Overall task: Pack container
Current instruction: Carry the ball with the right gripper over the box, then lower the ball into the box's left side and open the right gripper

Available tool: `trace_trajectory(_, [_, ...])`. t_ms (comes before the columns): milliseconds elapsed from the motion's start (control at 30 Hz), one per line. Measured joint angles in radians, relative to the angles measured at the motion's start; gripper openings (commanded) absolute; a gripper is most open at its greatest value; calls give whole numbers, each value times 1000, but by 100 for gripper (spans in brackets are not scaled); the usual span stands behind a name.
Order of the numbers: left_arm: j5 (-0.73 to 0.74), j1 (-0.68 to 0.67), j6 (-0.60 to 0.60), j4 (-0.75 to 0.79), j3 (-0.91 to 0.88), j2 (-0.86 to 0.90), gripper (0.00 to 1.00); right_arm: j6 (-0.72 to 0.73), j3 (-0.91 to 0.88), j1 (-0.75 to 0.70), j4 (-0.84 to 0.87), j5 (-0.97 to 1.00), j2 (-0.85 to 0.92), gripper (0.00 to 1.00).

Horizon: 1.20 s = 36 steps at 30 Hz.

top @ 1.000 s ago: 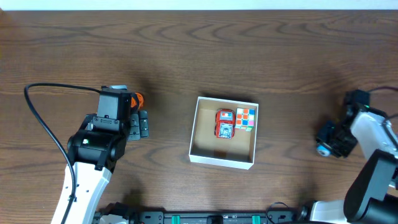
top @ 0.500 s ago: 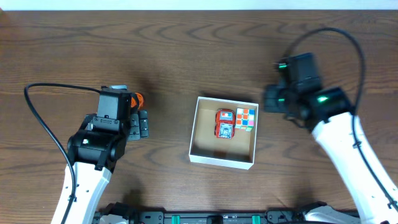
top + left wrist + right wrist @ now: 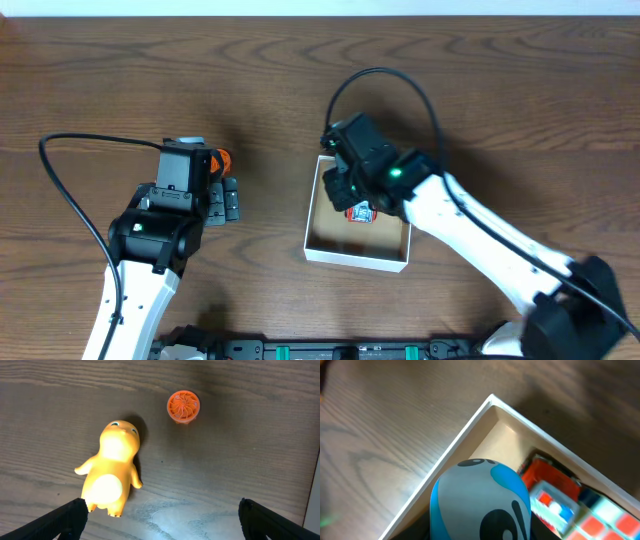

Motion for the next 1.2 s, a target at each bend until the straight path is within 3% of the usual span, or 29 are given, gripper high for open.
trace_trajectory(67, [0,0,0,0,0,0,98,-4,0,0,10,0,25,11])
trace_trajectory(200, [0,0,0,0,0,0,98,-13,0,0,23,2,47,41])
trace_trajectory(267, [0,0,0,0,0,0,98,-19,0,0,25,2,47,46])
trace_trajectory(333, [0,0,0,0,0,0,98,-18,0,0,31,2,47,59])
trace_trajectory(433, [0,0,0,0,0,0,98,-27,0,0,34,2,47,61])
trace_trajectory(467, [0,0,0,0,0,0,98,-28,0,0,34,2,47,66])
trace_trajectory(1200, [0,0,0,0,0,0,98,-47,1,-3,29,46,47,66])
